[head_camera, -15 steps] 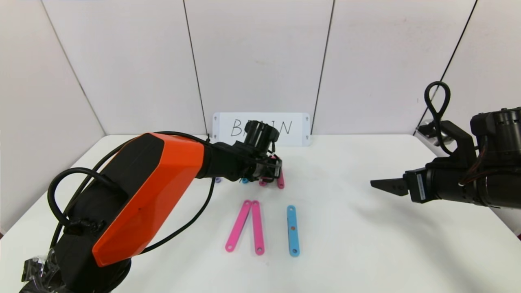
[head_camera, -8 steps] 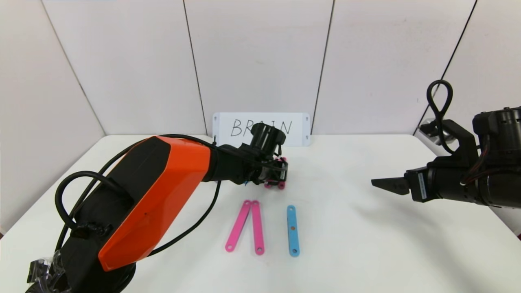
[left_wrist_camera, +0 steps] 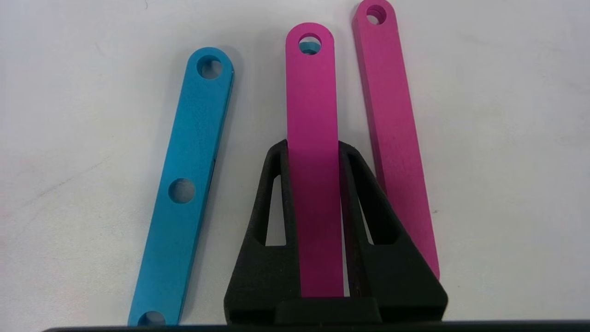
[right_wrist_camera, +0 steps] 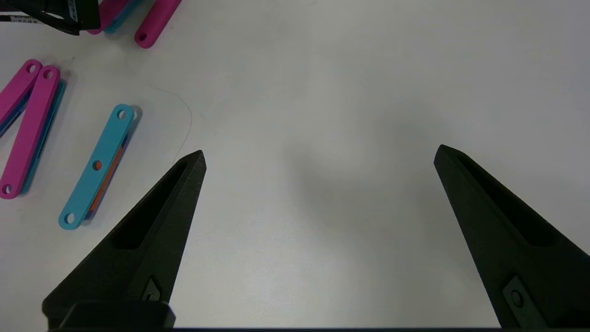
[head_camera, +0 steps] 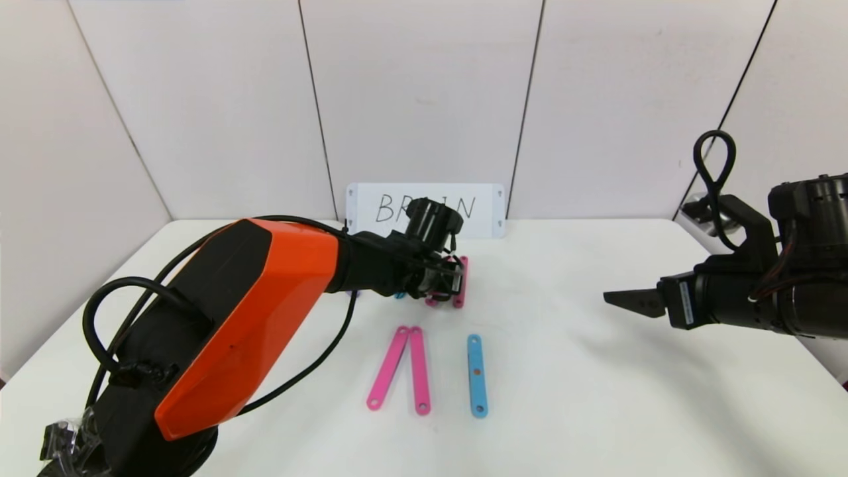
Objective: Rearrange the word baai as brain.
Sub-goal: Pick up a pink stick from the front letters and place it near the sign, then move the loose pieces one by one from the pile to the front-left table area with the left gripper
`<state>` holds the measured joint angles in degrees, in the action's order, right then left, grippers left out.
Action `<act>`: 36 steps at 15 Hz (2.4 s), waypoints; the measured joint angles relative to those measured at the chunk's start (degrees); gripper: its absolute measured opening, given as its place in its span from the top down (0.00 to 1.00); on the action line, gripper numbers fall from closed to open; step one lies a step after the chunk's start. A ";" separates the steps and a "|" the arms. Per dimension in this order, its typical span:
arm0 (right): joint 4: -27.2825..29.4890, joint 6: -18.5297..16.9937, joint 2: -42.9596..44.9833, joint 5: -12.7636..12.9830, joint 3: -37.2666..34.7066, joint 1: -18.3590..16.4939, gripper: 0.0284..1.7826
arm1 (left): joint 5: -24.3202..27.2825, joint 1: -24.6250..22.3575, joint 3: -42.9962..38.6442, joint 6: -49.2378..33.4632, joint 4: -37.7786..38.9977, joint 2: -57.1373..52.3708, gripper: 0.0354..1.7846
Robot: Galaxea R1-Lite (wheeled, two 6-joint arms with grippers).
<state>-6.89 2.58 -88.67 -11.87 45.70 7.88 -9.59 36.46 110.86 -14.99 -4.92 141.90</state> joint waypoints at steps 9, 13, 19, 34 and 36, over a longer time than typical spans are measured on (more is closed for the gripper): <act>0.00 0.05 0.00 0.00 -0.09 0.02 0.03 | 0.10 0.02 0.79 -0.41 0.35 0.05 0.51; 0.00 0.06 0.01 0.00 -0.09 0.02 0.03 | 0.20 0.06 1.24 -0.62 0.46 -0.13 0.16; 0.00 0.00 0.30 -0.05 -0.17 -0.09 0.03 | 0.45 0.20 1.99 -2.91 -0.26 -1.88 0.02; 0.00 0.02 1.49 -3.28 -0.89 -0.57 0.03 | 0.65 -11.50 0.11 -2.08 -23.98 -20.21 0.02; 0.00 -0.20 1.39 -3.25 -0.89 -0.50 0.03 | 0.61 -13.64 -1.85 -1.67 -28.37 -22.36 0.02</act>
<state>-6.89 2.39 -87.28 -15.13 44.81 7.38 -8.98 22.82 109.01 -16.66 -33.29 119.54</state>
